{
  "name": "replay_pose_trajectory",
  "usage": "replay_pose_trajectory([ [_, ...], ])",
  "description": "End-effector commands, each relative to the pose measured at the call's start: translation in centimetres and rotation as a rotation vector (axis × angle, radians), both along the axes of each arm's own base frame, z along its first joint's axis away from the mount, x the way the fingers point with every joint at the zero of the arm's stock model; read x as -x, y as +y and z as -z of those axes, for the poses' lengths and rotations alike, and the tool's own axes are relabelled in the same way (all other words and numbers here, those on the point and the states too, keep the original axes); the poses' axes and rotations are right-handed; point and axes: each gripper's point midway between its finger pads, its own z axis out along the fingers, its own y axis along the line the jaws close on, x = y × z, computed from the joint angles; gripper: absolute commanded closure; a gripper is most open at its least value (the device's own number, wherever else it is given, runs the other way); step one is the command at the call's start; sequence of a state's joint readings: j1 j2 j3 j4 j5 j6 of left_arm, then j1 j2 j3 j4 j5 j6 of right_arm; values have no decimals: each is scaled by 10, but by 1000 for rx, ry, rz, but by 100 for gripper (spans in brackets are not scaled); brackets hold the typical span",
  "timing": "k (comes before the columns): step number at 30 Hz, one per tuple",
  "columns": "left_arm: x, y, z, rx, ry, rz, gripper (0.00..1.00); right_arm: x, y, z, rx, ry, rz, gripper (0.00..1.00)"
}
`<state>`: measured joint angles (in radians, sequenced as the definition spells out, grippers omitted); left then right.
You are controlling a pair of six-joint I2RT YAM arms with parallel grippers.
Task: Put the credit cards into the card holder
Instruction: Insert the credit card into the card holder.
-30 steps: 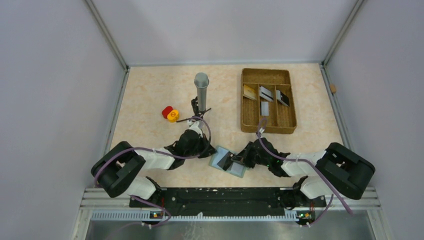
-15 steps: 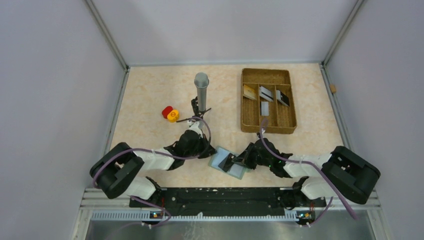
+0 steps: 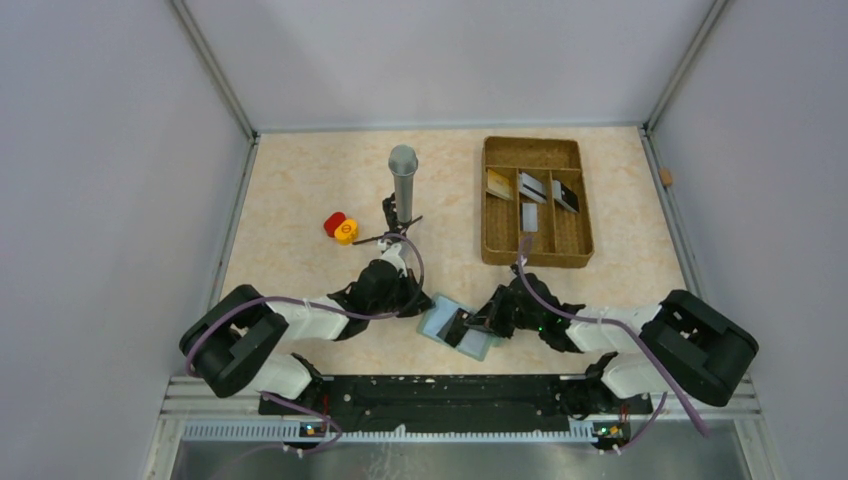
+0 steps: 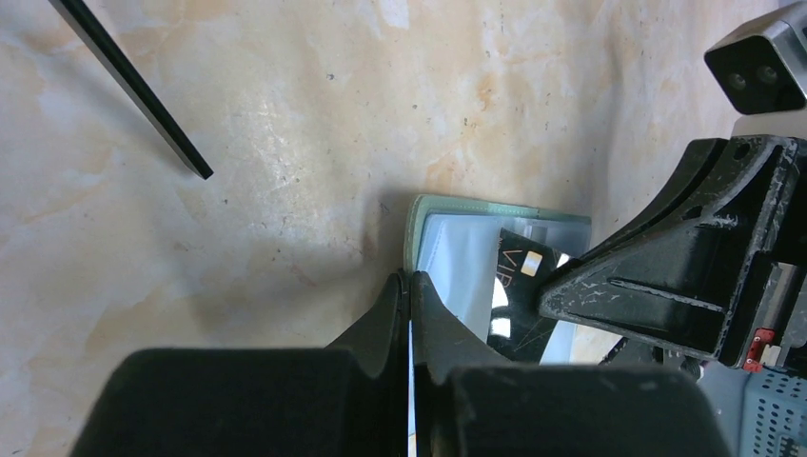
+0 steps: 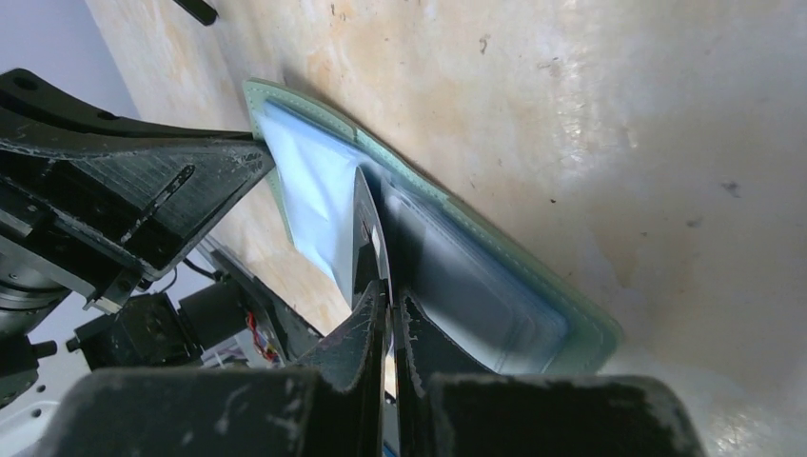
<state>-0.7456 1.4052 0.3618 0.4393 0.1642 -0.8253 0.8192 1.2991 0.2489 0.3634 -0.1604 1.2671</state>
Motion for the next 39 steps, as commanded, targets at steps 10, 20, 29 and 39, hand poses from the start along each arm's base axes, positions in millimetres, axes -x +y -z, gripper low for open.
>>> replay_pose_trajectory([
  [10,2,-12,-8,36,-6,60,100,1,-9,20,87,-15,-35,100],
  [20,4,-5,-7,55,21,-5,100,-8,-1,29,103,-19,-39,100],
  [29,2,6,-4,72,37,-99,100,-18,-6,20,203,-59,-48,90],
  [39,3,20,-6,117,42,-220,100,-22,-31,1,387,-118,-84,65],
])
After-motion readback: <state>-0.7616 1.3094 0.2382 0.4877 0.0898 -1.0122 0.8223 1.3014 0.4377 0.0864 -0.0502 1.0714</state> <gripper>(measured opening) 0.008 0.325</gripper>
